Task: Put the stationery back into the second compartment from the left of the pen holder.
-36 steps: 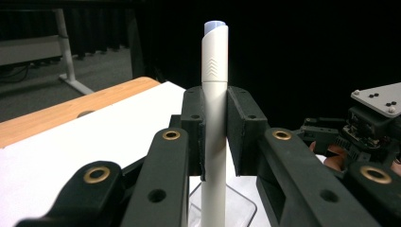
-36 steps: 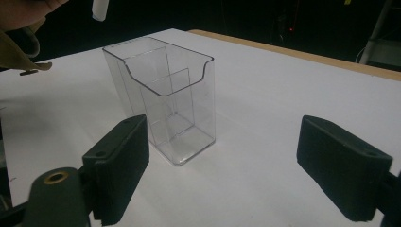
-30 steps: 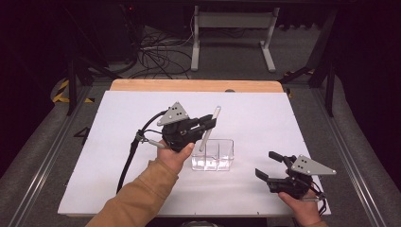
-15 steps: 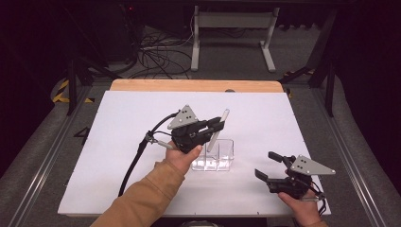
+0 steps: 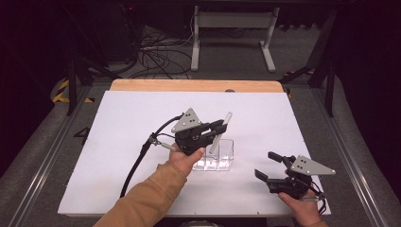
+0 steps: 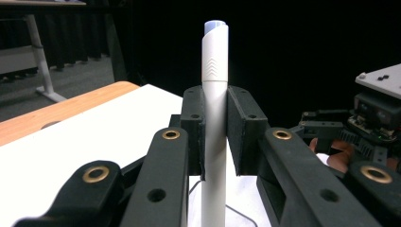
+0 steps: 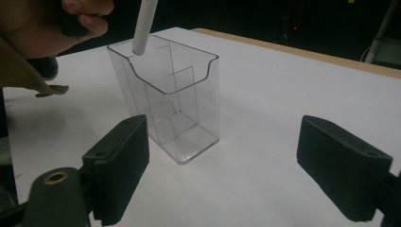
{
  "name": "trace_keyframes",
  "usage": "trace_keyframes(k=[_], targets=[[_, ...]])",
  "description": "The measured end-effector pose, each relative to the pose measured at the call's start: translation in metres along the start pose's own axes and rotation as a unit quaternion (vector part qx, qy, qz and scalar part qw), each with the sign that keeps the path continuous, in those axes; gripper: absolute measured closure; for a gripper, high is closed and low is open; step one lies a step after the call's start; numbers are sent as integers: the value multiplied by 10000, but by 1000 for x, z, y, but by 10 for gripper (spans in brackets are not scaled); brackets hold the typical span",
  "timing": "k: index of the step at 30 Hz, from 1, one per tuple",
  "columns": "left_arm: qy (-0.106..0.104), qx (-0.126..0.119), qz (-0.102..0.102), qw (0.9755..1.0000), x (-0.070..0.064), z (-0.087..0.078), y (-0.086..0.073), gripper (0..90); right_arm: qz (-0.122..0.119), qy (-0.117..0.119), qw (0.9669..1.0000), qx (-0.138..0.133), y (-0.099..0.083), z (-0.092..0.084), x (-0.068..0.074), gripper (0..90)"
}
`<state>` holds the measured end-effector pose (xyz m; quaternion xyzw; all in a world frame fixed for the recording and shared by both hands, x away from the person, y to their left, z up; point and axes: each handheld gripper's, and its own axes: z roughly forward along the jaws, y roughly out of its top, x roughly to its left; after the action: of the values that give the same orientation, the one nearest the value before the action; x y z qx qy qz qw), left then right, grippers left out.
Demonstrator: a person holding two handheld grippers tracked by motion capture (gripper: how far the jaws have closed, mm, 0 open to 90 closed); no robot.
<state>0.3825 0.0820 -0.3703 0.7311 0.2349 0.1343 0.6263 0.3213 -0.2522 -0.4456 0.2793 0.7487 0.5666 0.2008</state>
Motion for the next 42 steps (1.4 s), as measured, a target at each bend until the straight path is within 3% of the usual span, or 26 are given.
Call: trace_keyframes(k=[21, 22, 24, 34, 42], targets=[[234, 243, 115, 9994, 2, -2, -20, 782, -22, 34, 10000, 5, 1, 2, 0, 184], [264, 240, 147, 9993, 1, -3, -20, 760, -31, 40, 10000, 4, 1, 3, -1, 184], [291, 251, 150, 9991, 2, -5, -19, 629, -28, 44, 10000, 3, 2, 4, -1, 184], [707, 183, 269, 9970, 1, -30, -7, 288, -45, 69, 10000, -32, 4, 9, -2, 184], [858, 195, 409, 9953, 1, -50, -1, 210, -71, 62, 10000, -12, 4, 10, 0, 183]])
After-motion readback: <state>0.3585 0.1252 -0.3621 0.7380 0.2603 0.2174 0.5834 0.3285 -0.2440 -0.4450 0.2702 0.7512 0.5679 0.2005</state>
